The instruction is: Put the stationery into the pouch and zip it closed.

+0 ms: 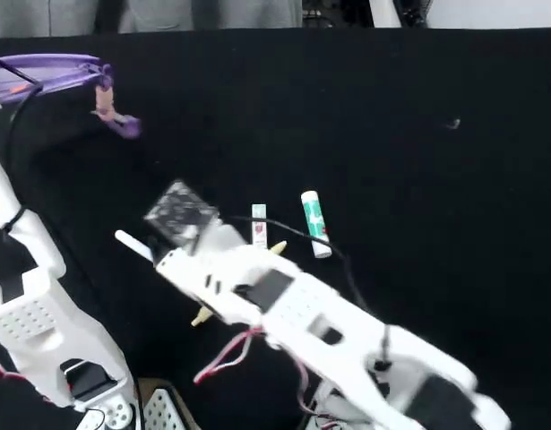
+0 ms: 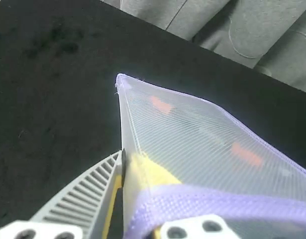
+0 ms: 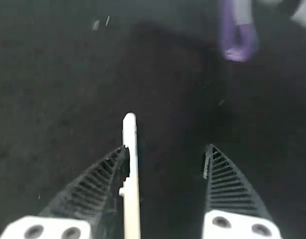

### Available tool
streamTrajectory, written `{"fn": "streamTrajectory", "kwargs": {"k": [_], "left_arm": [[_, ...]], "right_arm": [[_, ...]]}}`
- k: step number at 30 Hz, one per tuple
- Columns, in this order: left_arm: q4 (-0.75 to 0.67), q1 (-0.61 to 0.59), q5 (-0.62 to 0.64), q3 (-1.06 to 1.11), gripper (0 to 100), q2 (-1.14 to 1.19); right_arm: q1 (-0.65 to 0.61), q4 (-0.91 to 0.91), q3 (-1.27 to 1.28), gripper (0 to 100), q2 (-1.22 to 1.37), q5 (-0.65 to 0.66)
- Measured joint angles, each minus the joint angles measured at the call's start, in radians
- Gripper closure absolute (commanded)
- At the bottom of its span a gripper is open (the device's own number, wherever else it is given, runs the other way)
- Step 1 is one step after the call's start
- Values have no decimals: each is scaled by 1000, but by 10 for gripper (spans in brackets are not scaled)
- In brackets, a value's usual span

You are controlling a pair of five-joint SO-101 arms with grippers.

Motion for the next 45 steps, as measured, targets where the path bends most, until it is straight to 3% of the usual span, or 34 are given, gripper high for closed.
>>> {"fn": "streamTrajectory", "kwargs": {"k": [9, 14, 21, 29, 35, 45], "left_arm": [[-9, -38, -3, 0, 971, 0], [-18, -57, -3, 0, 971, 0], [-18, -55, -3, 0, 971, 0], [-18, -43, -3, 0, 971, 0], [-18, -44, -3, 0, 971, 0], [-18, -44, -3, 0, 971, 0]], "right_arm": [[-40, 32, -213, 766, 413, 0], [-52, 189, -394, 773, 560, 0], [-49, 384, -635, 939, 740, 0], [-48, 671, -985, 954, 959, 0], [-46, 830, -1178, 987, 1063, 0], [-46, 890, -1201, 987, 1066, 0]]}}
